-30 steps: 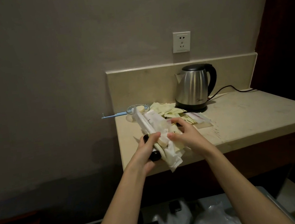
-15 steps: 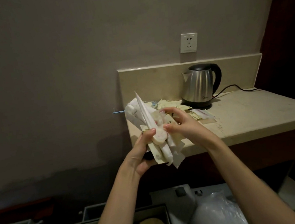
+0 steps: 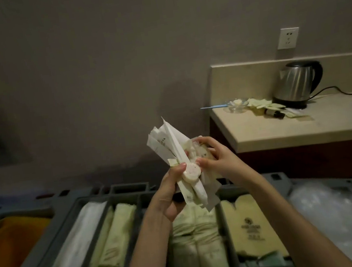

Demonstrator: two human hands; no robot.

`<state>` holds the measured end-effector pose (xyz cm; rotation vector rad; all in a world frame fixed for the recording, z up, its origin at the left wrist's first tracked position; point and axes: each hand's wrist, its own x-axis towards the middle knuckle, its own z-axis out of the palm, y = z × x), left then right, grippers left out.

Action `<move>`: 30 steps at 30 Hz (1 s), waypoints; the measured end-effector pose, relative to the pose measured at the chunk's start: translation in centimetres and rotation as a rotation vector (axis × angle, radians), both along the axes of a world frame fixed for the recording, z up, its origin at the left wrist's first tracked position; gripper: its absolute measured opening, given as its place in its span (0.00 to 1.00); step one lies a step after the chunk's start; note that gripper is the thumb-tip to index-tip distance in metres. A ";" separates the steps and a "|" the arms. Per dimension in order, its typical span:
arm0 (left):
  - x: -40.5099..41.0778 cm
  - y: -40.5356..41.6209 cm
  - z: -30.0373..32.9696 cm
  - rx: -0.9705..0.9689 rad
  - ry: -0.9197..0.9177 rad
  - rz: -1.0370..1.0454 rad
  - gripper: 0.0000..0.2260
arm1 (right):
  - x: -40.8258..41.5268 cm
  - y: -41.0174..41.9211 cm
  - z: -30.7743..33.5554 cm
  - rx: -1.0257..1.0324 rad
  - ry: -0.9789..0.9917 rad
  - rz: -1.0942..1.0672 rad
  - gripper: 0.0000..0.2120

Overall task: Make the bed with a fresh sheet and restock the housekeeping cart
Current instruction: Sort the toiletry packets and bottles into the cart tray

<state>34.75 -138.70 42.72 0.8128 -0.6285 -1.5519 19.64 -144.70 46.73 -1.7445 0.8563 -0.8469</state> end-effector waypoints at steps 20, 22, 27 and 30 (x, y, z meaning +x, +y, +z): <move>16.2 28.8 -10.3 0.207 0.147 -0.204 0.21 | 15.9 30.4 -11.4 0.205 0.088 -0.182 0.35; 15.9 29.1 -11.0 0.211 0.149 -0.224 0.29 | 15.3 31.3 -12.3 0.246 0.063 -0.225 0.36; 15.3 29.7 -12.3 0.209 0.188 -0.288 0.38 | 14.1 33.1 -14.2 0.241 0.066 -0.306 0.36; 15.1 30.2 -12.1 0.191 0.295 -0.318 0.36 | 13.1 34.1 -14.5 0.232 0.033 -0.303 0.24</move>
